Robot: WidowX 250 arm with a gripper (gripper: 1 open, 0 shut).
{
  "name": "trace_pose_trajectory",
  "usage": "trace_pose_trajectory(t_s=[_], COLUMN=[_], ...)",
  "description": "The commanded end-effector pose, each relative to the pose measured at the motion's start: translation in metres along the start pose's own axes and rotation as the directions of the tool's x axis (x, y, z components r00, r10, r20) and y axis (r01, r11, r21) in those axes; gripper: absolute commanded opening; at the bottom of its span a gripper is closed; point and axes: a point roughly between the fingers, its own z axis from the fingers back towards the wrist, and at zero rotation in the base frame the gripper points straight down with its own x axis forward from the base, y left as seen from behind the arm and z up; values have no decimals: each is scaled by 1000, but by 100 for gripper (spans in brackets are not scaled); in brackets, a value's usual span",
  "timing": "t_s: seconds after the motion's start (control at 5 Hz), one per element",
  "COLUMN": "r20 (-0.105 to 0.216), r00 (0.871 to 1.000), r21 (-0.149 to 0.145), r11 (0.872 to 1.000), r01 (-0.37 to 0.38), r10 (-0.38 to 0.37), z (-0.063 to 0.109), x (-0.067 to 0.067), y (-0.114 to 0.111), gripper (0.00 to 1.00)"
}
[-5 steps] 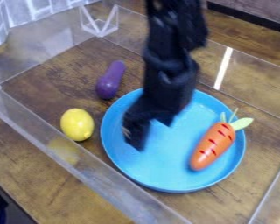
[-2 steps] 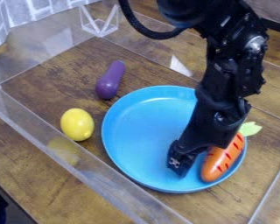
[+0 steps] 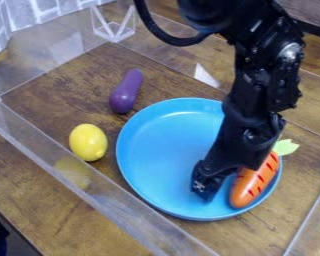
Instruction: Move the carrot to the right side
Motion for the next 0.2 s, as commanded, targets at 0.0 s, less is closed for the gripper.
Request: trace_pose_trajectory(t_s=[0.0], r20=[12], r00=[1000], r21=[31], r11=[999], r01=[-20], r10=[19], z=[6], x=[5], y=[3], gripper=[100])
